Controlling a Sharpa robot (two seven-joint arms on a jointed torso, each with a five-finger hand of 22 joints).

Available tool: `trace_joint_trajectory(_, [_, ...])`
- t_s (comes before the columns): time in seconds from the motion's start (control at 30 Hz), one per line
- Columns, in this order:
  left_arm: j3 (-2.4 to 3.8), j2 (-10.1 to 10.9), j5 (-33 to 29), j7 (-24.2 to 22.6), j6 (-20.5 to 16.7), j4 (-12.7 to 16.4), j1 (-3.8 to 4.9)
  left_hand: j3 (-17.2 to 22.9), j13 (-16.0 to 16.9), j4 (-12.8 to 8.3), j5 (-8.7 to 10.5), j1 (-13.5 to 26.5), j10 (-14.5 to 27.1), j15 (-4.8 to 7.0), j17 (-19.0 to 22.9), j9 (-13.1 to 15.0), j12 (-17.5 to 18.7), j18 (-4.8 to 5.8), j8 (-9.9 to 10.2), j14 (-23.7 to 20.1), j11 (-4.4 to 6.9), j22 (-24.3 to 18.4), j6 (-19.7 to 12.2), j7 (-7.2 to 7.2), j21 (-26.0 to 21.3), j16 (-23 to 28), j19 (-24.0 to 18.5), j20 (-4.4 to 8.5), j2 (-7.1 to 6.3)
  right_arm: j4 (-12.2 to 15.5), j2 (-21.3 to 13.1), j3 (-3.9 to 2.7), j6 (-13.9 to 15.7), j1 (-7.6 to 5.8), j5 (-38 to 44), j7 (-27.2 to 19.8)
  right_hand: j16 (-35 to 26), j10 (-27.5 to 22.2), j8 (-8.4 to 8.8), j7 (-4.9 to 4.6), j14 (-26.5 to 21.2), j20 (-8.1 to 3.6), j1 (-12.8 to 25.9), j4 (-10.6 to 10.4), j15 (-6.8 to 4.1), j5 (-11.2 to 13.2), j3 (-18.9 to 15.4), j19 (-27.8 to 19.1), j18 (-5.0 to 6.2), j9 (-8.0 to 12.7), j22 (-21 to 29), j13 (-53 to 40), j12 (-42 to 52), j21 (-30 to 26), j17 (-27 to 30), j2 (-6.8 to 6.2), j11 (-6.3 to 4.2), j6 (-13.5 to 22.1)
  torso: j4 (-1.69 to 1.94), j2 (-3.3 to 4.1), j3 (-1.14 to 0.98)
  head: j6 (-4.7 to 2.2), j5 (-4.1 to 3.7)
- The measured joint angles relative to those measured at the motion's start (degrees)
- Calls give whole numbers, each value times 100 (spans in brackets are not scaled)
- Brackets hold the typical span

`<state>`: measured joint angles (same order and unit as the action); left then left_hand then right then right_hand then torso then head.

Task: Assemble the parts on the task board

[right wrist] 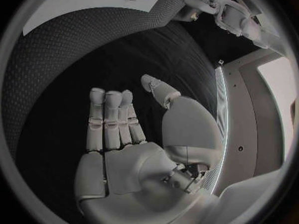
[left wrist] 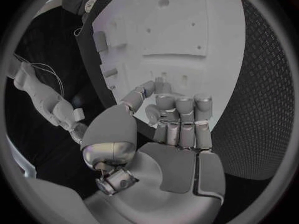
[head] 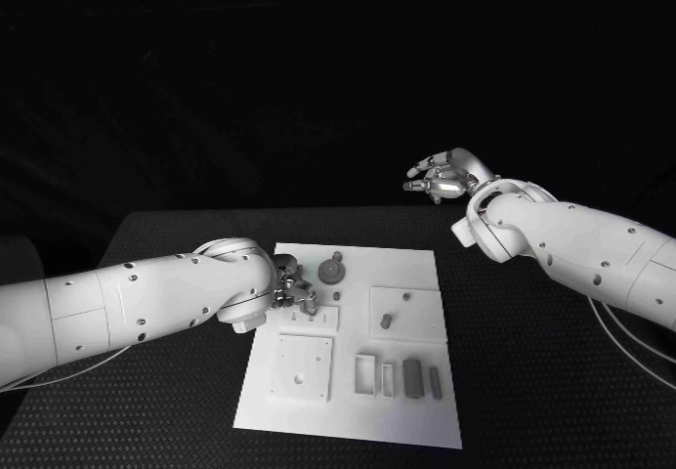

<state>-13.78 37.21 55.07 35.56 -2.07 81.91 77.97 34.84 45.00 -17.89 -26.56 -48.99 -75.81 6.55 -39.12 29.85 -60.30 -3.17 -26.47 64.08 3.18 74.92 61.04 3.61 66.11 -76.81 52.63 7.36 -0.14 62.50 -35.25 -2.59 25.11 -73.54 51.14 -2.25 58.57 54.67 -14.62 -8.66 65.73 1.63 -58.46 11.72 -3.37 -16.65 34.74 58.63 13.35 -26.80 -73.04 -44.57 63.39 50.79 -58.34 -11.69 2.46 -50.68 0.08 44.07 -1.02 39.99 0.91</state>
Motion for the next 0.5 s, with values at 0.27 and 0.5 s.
trace_joint_trajectory(0.27, [0,-21,116,0,44,-17,-22,-1,5,2,-1,32,-18,1,8,0,0,1,2,1,2,0,4,-4,0,-23,0,0,32,-2,4,0,-15,0,12,2,0,0,0,8,0,0,0,7,0,0,7,0,0,0,-5,5,0,0,6,0,0,-5,-3,0,0,9,-1])
trace_joint_trajectory(0.5, [0,-39,186,-1,82,-26,-54,-3,11,3,0,87,-19,1,18,1,0,2,24,1,1,-1,11,-10,0,-45,0,0,78,-4,8,0,-24,0,20,3,0,0,0,12,0,0,0,7,0,0,7,0,0,0,-5,15,0,0,7,0,0,-5,-5,0,0,19,-2])
